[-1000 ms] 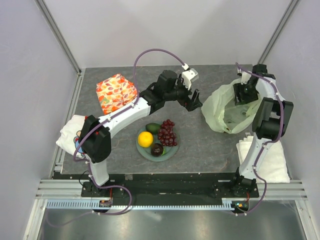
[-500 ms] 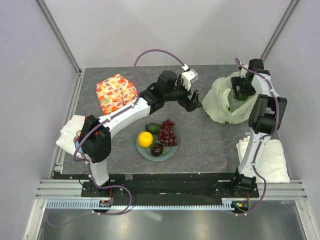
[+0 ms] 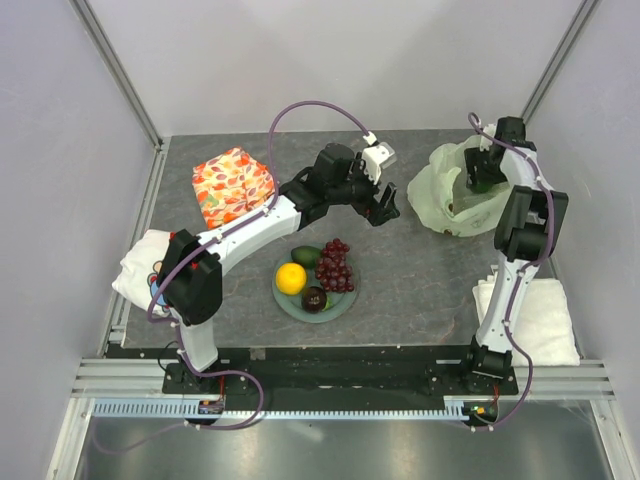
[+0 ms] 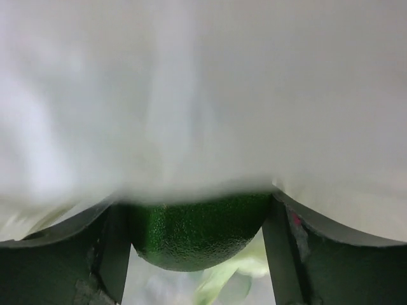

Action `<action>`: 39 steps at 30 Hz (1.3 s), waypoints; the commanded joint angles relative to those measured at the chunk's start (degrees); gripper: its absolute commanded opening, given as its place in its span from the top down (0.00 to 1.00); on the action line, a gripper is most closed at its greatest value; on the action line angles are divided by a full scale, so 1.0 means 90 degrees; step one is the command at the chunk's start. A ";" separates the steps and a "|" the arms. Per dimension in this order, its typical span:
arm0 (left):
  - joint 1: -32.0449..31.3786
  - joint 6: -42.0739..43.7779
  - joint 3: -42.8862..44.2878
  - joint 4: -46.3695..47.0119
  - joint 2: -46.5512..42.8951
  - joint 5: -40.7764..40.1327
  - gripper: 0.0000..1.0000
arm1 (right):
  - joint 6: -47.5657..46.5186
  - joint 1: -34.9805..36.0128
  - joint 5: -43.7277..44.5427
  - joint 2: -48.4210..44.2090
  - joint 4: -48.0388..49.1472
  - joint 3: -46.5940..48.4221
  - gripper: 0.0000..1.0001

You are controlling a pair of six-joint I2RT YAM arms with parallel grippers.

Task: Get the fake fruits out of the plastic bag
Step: Take out the fake fruit from the plastic bag, then place the fake fruit on the plate.

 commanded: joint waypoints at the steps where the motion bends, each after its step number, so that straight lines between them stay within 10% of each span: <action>1: 0.0063 0.0267 0.0034 0.0050 -0.0239 0.0074 0.07 | 0.0040 0.0030 -0.1133 -0.1654 0.0165 -0.0726 0.46; 11: 0.0112 0.0121 -0.0034 0.0343 -0.0288 0.0348 0.07 | 0.0245 0.0040 -0.2219 -0.4442 -0.0322 -0.3042 0.56; 24: 0.1155 -0.0953 0.0484 -0.0252 -0.0706 0.0602 0.07 | -0.0556 0.0381 -0.3831 -0.6219 -0.2285 -0.2283 0.53; 39: 0.3100 -0.0817 -0.1439 -0.1413 -0.3997 0.0006 0.05 | -0.0498 0.5565 -0.3257 -0.5362 -0.2423 -0.2019 0.48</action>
